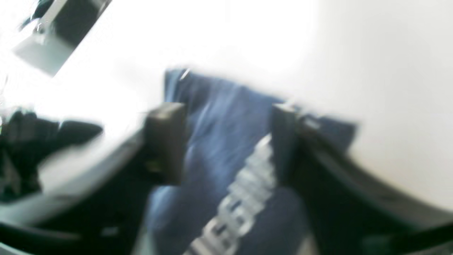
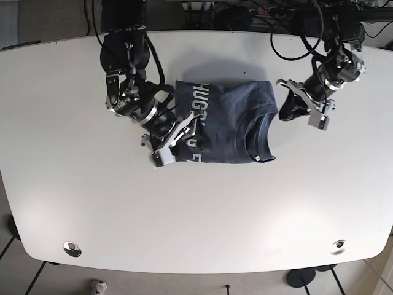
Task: Fold the T-shirt properly
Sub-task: 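Grasp the folded navy shirt with the left gripper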
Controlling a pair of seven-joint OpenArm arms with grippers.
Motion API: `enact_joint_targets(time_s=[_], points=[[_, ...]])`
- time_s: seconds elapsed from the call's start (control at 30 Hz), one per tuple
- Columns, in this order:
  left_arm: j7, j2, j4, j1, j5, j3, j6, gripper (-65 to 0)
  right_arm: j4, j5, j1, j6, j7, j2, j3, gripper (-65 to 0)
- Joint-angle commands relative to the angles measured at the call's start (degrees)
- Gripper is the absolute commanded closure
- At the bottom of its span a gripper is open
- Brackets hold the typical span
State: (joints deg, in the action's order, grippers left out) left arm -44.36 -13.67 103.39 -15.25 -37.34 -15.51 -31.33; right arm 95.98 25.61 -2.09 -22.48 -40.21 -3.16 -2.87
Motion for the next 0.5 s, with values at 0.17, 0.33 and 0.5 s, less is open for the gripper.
enact_joint_targets(time_s=[0.17,0.33,0.5], points=[[1.15,0.88,1.09,-0.18,-0.33,8.43,0.43,0.0,-17.17,-4.73,-13.96,-1.21,2.80,2.59,1.51,-7.1],[1.33,2.20,-3.48,-0.01,9.25,10.01,-0.01,0.0,-34.31,-14.13,-20.29,-3.85,19.50,3.29,1.07,-7.3],[1.41,1.67,-14.73,7.46,10.84,10.19,-0.01,0.0,-46.18,-20.37,-21.78,-9.56,29.79,3.20,1.16,-7.3]])
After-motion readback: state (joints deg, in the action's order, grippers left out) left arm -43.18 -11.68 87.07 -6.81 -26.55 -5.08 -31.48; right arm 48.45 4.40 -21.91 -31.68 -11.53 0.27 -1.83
